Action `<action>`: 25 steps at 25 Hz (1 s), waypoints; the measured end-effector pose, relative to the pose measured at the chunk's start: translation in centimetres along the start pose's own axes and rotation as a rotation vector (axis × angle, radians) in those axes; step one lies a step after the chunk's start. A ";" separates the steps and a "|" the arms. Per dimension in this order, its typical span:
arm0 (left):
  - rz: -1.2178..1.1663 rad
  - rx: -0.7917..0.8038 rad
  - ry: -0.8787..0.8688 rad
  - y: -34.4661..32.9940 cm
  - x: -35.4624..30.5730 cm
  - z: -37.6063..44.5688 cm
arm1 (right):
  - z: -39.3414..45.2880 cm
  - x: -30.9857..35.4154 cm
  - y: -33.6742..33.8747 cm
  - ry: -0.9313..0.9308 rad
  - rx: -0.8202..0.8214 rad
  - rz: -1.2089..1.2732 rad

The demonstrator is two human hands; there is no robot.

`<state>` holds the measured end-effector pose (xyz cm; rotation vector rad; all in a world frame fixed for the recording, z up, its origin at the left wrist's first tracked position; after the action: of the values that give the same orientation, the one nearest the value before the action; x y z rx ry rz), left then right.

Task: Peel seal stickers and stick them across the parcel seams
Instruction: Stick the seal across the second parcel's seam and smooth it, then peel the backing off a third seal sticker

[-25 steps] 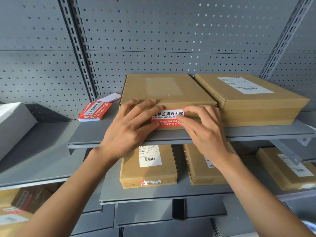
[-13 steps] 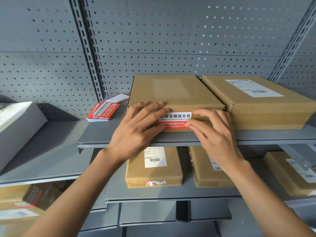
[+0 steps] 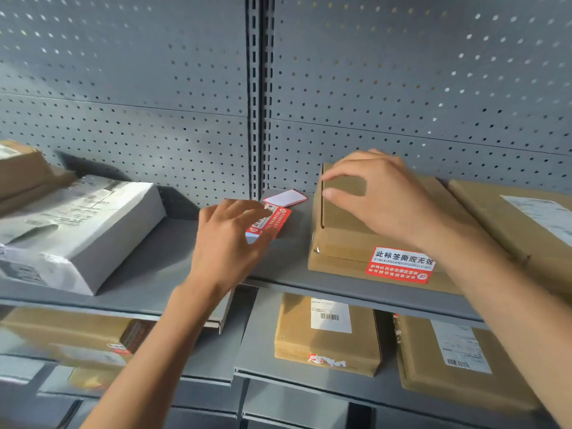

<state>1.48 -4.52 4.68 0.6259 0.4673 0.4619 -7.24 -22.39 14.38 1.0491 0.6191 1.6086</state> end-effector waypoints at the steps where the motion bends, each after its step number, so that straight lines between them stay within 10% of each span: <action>1: 0.033 0.059 0.013 -0.6 0.5 0.3 | 2.2 0.7 -2.5 -0.023 0.143 -0.046; 6: 0.191 0.231 -0.004 -3.0 0.6 1.2 | 6.9 2.2 -12.3 -0.050 0.540 -0.286; 25: 0.277 0.180 0.023 -3.7 2.4 -0.2 | 8.3 -1.6 -17.9 -0.163 0.674 -0.459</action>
<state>4.26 -5.78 1.49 0.8657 0.4490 0.6948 8.86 -19.57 3.13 1.3753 1.2363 0.9096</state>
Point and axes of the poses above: each hand's wrist, its own z-axis towards the middle knuckle, its own y-axis out of the back of the hand, x = y × z, the point moved 10 cm from there along z, towards the middle knuckle, and after that the axes turned 4 degrees about -y, right-handed, at the moved point
